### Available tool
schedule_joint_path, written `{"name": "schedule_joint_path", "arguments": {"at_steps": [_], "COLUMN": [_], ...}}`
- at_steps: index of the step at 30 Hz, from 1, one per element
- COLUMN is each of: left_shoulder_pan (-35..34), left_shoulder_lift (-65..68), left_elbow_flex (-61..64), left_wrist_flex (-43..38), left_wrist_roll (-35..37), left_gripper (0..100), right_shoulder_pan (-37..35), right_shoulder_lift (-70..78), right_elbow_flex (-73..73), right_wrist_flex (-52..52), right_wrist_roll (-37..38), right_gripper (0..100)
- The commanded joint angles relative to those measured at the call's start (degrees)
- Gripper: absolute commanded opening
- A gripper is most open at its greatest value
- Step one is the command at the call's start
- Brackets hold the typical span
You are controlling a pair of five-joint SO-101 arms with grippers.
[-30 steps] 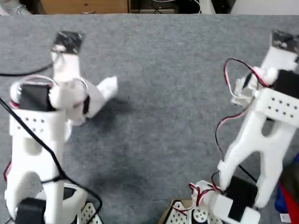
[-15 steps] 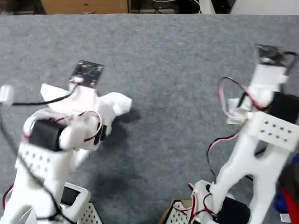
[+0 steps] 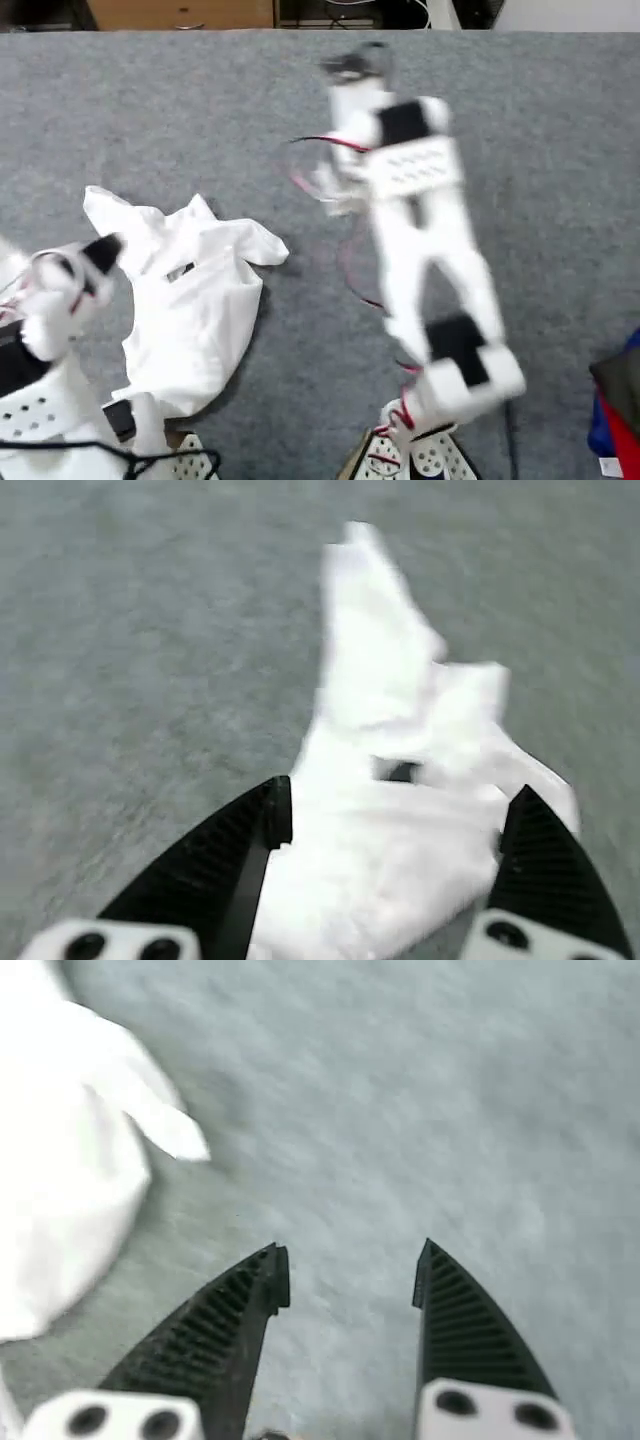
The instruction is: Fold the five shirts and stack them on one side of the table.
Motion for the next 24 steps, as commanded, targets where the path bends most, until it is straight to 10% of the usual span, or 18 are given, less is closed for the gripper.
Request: {"name": "schedule_joint_path", "arguments": {"at_steps": [1, 9, 24], "left_shoulder_pan": [-13.27, -27.69, -21.54], "left_shoulder_lift": [-0.57, -0.75, -0.75], "left_elbow_flex": [5.45, 20.84, 32.97], "left_wrist_flex": [-4.04, -12.40, -20.75], "left_wrist_roll": [-4.92, -14.15, -14.33], "left_gripper": [33, 33, 33], "right_shoulder_pan": [-9.54, -21.23, -15.96], "right_shoulder_lift": [11.82, 27.03, 55.96], "right_elbow_flex": [-14.29, -28.44, -53.76], "right_wrist_flex": [0.97, 0.79, 0.97], "right_wrist_roll": [-2.37, -3.34, -2.99], "right_gripper": [20.7, 20.9, 10.2]}}
